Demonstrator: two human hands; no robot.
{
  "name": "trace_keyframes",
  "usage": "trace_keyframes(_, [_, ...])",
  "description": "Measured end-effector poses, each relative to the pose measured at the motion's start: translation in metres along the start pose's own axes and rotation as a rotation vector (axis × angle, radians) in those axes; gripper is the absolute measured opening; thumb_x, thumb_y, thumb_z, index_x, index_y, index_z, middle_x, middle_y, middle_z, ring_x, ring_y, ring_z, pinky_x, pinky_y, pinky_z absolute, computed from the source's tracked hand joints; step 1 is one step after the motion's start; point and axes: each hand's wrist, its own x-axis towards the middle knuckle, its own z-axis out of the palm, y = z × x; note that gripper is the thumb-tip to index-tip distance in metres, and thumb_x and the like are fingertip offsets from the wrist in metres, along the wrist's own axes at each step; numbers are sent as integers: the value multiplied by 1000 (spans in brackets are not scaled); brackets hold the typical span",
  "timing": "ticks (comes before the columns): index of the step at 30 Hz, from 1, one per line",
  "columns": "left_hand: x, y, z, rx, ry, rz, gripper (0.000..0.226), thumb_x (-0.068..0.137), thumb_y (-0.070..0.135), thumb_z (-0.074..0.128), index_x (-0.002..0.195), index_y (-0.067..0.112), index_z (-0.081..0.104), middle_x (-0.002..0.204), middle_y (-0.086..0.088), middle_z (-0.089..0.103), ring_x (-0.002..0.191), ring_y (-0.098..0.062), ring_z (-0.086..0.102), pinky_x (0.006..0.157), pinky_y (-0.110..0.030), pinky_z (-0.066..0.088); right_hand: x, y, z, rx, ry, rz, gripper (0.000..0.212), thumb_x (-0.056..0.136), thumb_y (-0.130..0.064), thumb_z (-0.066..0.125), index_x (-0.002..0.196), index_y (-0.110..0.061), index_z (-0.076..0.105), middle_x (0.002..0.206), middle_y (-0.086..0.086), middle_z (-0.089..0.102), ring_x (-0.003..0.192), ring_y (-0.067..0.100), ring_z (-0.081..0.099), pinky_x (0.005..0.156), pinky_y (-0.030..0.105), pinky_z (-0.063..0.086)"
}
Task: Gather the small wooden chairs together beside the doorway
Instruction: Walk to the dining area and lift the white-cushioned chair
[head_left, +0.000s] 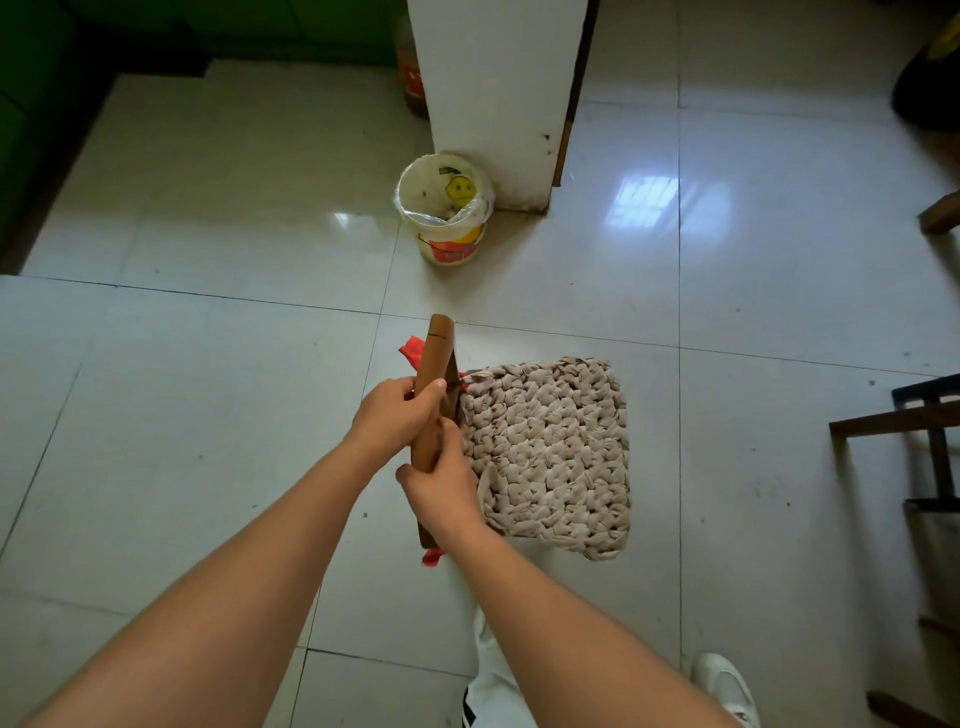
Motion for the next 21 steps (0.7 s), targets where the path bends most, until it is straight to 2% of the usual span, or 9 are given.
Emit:
trace_keyframes(1, [0, -4, -1, 1, 26, -4, 32, 92, 43, 46, 94, 15, 61, 89, -11, 67, 86, -28, 65, 82, -45, 56, 3, 1, 2, 34, -29, 7, 58, 78, -17, 58, 129, -31, 33, 85, -17, 51, 59, -2, 53, 46, 13, 40])
trace_keyframes(3, [0, -13, -2, 6, 81, -15, 32, 92, 43, 45, 95, 16, 61, 87, -7, 65, 84, -26, 64, 79, -42, 56, 9, 4, 7, 96, -73, 16, 61, 77, -15, 62, 130, -29, 35, 91, -14, 55, 65, -2, 54, 51, 12, 42])
trace_keyframes(6, [1, -24, -6, 21, 129, -9, 30, 92, 44, 44, 98, 19, 60, 89, -3, 63, 82, -22, 61, 72, -34, 53, 15, 7, 17, 145, -104, 17, 62, 78, -14, 66, 131, -27, 37, 107, -3, 60, 82, 6, 59, 66, 20, 48])
trace_keyframes(10, [2, -35, -12, 12, 128, -14, 27, 93, 44, 45, 100, 21, 57, 93, -3, 63, 85, -23, 61, 76, -35, 53, 20, 12, 30, 144, -118, 21, 65, 80, -19, 69, 133, -28, 34, 114, 2, 61, 100, 19, 61, 88, 37, 53])
trace_keyframes(15, [3, -45, -18, 8, 123, -45, 36, 92, 44, 45, 112, 16, 57, 100, -4, 62, 91, -25, 61, 79, -37, 53, 27, 15, 43, 122, -136, 25, 62, 81, -21, 69, 132, -28, 34, 109, 5, 63, 99, 22, 63, 90, 41, 53])
trace_keyframes(21, [5, -60, -26, -4, 128, -97, 45, 93, 42, 45, 128, 14, 51, 125, -11, 59, 110, -31, 58, 91, -44, 52, 36, 20, 51, 111, -181, 60, 61, 85, -15, 64, 134, -28, 31, 99, -6, 58, 98, 18, 59, 88, 34, 48])
